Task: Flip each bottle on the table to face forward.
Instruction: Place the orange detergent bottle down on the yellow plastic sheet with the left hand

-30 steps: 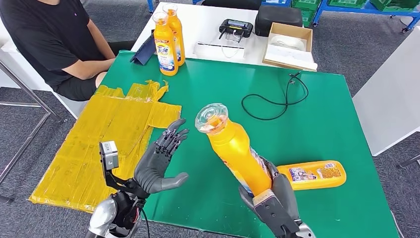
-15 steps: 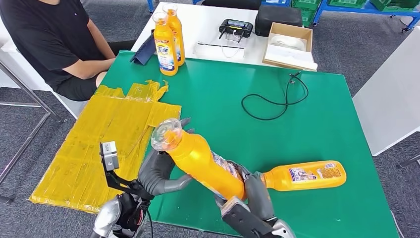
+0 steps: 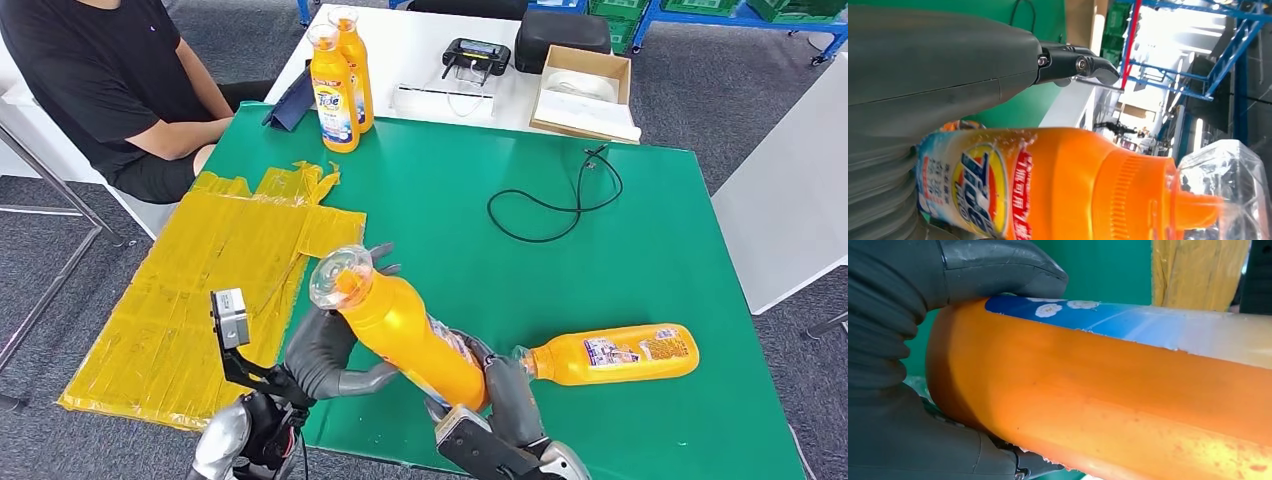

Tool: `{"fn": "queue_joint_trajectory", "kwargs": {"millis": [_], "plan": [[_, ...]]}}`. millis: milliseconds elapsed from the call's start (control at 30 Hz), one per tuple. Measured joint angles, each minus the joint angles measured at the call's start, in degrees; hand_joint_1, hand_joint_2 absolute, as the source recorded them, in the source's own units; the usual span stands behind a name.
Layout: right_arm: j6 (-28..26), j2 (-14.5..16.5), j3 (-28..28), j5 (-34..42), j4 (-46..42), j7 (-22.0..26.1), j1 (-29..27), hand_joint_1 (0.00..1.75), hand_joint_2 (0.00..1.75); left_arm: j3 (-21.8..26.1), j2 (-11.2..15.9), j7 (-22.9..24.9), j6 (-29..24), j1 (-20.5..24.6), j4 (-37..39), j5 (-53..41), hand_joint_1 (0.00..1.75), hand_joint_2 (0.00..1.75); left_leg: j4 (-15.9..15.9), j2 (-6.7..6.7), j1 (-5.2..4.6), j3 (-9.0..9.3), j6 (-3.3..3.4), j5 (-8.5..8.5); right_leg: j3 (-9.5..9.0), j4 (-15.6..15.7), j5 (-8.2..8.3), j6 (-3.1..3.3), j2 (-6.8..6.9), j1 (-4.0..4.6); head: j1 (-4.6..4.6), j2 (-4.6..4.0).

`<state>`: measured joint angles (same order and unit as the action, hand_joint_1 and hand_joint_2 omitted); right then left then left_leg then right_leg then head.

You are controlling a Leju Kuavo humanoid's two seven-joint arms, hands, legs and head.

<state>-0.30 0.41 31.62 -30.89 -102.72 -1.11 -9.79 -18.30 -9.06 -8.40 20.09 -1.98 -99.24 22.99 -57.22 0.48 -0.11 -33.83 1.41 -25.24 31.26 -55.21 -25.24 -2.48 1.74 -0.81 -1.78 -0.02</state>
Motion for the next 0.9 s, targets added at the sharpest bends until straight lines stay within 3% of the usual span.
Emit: {"fn": "queue_joint_trajectory", "kwargs": {"millis": [367,667,800,900], "plan": [[1.43,-1.87,2.13,0.97,2.89,-0.25,1.13,1.75,1.75,-2.4,1.29,0.44,3.03,0.1,0.13,5.74,0.0,1.75,0.0,0.0,0.0,-0.02,0.0,0.0,0.0,0.0,0.0,0.0,0.01,0.0,0.01,0.0],[3.46,-2.38,2.82,0.75,8.28,2.54,3.14,1.75,1.75,-6.45,5.75,-1.93,9.87,0.78,2.23,6.24,0.01,1.75,0.0,0.0,0.0,-0.02,0.01,0.01,0.0,0.0,0.0,0.0,0.01,0.0,0.0,0.0],[3.5,-2.48,2.88,0.63,9.23,2.69,3.25,1.75,1.75,-7.58,6.8,-2.79,9.92,0.91,2.72,4.62,1.75,1.75,0.0,0.0,0.0,-0.04,0.01,0.01,0.01,0.0,0.0,0.0,0.01,0.0,0.01,0.0],[3.54,-2.49,2.91,0.57,9.74,2.89,3.47,1.75,1.75,-7.93,7.17,-3.14,9.88,1.07,2.94,3.81,1.75,1.75,0.0,-0.01,0.0,-0.05,0.01,0.01,0.01,0.0,0.0,0.0,0.02,-0.01,0.01,0.0]]}}
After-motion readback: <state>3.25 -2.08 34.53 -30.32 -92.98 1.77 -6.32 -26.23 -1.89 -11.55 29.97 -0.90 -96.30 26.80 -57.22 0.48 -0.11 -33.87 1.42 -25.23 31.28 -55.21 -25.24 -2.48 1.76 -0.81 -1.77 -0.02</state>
